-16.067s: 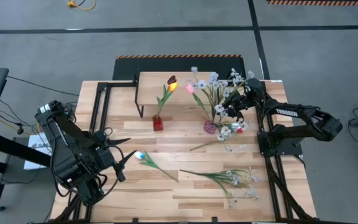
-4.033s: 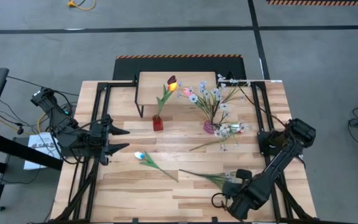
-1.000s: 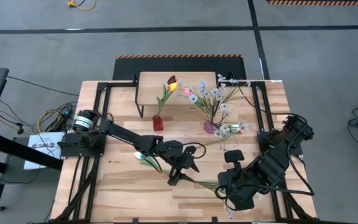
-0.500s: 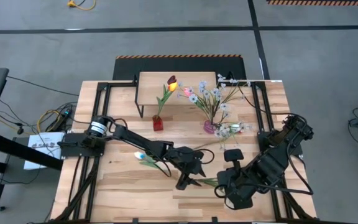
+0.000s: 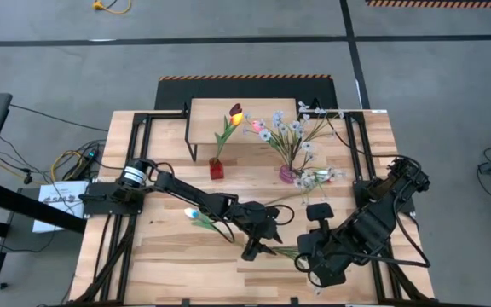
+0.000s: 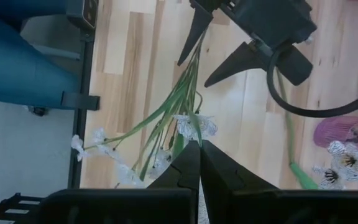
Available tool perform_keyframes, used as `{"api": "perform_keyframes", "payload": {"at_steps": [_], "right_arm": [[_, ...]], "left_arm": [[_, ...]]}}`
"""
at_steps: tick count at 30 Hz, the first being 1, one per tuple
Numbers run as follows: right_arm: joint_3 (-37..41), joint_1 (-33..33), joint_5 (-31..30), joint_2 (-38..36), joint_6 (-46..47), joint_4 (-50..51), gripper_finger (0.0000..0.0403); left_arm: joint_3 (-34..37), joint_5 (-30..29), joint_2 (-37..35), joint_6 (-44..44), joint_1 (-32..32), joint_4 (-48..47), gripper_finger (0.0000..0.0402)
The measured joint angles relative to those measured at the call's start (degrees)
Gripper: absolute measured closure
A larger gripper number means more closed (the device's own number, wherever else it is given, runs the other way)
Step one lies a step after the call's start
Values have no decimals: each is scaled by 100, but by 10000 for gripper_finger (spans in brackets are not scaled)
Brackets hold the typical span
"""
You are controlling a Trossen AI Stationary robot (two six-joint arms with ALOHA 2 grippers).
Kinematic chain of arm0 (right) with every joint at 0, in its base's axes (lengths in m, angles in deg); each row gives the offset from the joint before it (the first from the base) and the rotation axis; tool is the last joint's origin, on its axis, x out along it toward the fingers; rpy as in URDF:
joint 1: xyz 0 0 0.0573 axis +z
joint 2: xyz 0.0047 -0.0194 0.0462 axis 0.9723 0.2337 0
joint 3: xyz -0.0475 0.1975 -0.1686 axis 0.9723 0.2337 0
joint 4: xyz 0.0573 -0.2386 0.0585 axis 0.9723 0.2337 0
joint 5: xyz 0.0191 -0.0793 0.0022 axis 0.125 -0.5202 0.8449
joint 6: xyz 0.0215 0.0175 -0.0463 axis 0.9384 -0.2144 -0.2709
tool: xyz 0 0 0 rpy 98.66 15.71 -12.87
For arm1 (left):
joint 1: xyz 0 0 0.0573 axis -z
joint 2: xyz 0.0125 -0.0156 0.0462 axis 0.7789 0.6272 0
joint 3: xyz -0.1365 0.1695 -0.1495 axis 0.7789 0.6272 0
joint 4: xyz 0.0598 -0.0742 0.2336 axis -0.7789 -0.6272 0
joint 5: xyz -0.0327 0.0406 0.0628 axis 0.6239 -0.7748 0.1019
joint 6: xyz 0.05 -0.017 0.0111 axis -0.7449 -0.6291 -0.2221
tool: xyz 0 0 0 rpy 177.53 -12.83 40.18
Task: Pick and place flowers into a vace then onto a shelf
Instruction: Put the white flowers into the red vase
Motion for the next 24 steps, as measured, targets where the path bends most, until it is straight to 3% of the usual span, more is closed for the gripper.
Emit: {"api": "perform_keyframes", "payload": {"at_steps": [4,12,20,24], "right_arm": [[0,0,-21,0,-25,-28,403],[2,0,-21,0,-26,-49,403],[2,0,-19,0,265,-100,399],[2,-32,-7,0,738,-153,373]], "left_arm": [[0,0,0,4,0,-47,253],[0,-257,0,118,2,-66,389],[1,-404,0,185,7,-76,399],[4,-402,0,189,9,-109,400]]}}
